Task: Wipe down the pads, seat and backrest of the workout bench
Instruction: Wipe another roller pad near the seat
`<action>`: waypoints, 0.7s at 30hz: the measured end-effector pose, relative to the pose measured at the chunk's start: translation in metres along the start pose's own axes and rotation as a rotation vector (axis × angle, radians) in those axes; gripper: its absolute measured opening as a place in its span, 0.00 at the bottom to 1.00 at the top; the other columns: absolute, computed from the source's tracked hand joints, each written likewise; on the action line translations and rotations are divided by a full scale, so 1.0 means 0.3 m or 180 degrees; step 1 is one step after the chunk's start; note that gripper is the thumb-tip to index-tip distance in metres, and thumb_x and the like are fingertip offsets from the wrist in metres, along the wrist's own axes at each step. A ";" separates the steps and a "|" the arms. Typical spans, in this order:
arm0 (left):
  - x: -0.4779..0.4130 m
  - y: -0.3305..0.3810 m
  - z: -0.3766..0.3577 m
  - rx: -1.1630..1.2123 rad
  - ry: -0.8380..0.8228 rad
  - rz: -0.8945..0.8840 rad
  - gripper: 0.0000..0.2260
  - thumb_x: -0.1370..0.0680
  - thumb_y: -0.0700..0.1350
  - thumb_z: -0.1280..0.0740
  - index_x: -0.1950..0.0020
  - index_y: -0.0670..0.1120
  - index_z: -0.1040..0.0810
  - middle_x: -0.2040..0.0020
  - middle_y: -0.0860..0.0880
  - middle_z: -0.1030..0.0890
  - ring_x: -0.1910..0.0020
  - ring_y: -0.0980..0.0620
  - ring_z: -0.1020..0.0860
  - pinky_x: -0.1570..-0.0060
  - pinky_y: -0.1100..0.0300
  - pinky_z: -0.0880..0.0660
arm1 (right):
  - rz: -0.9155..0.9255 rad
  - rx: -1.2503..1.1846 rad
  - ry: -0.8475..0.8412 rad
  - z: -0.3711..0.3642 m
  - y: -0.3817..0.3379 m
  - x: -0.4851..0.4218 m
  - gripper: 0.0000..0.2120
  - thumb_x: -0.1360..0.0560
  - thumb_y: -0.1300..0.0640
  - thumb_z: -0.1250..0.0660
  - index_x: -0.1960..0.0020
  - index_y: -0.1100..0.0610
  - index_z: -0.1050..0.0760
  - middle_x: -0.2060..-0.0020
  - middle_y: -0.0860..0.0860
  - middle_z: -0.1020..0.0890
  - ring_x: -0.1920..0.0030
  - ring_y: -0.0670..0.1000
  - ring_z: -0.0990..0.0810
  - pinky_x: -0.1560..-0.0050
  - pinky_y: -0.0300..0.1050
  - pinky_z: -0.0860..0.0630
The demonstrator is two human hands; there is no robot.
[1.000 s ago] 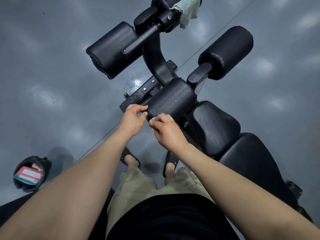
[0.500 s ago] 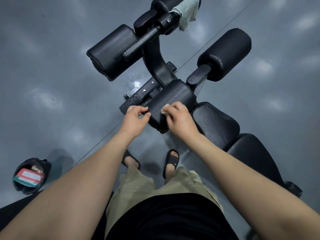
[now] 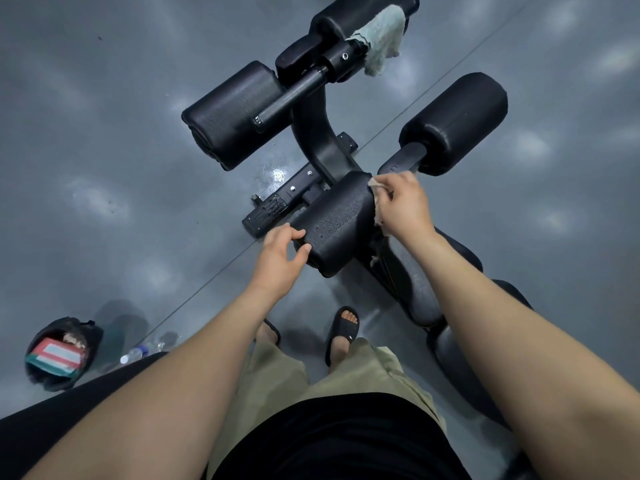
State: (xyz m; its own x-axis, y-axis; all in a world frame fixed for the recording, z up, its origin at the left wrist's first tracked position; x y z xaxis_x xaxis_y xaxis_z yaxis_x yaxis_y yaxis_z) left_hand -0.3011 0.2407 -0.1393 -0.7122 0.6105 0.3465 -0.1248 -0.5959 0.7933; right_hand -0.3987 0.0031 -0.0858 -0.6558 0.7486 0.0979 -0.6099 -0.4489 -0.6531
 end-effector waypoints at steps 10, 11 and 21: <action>0.008 -0.004 0.003 0.0025 0.0085 0.0028 0.10 0.21 0.46 0.30 0.40 0.49 0.21 0.32 0.50 0.29 0.28 0.55 0.33 0.29 0.50 0.33 | 0.0351 0.0071 0.0143 -0.101 -0.018 0.081 0.09 0.21 0.61 0.34 0.44 0.59 0.17 0.50 0.53 0.22 0.50 0.56 0.20 0.44 0.47 0.23; 0.006 -0.006 0.004 0.0036 0.0078 0.0029 0.10 0.20 0.46 0.30 0.40 0.50 0.21 0.32 0.50 0.29 0.28 0.55 0.32 0.29 0.50 0.33 | 0.0400 0.0072 0.0147 -0.106 -0.024 0.087 0.09 0.21 0.62 0.33 0.45 0.60 0.17 0.50 0.54 0.21 0.50 0.56 0.20 0.45 0.46 0.23; -0.012 -0.008 0.022 0.0030 0.0008 0.0020 0.10 0.20 0.42 0.32 0.40 0.50 0.20 0.39 0.54 0.28 0.33 0.55 0.29 0.29 0.51 0.33 | 0.0810 0.0061 0.0034 -0.176 -0.072 0.168 0.09 0.24 0.66 0.32 0.46 0.61 0.17 0.52 0.55 0.20 0.50 0.59 0.19 0.45 0.51 0.21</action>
State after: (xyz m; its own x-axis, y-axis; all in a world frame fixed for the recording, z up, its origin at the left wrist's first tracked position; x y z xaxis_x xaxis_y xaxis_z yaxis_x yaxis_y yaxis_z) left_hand -0.2936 0.2433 -0.1390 -0.7146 0.6055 0.3503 -0.1139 -0.5949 0.7957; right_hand -0.3950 0.0762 -0.1066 -0.7846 0.6154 -0.0757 -0.4342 -0.6325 -0.6415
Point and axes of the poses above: each hand's wrist, its own x-axis away from the middle knuckle, its own z-axis out of the back of the hand, y = z × x, the point moved 5 cm from there along -x, towards the middle knuckle
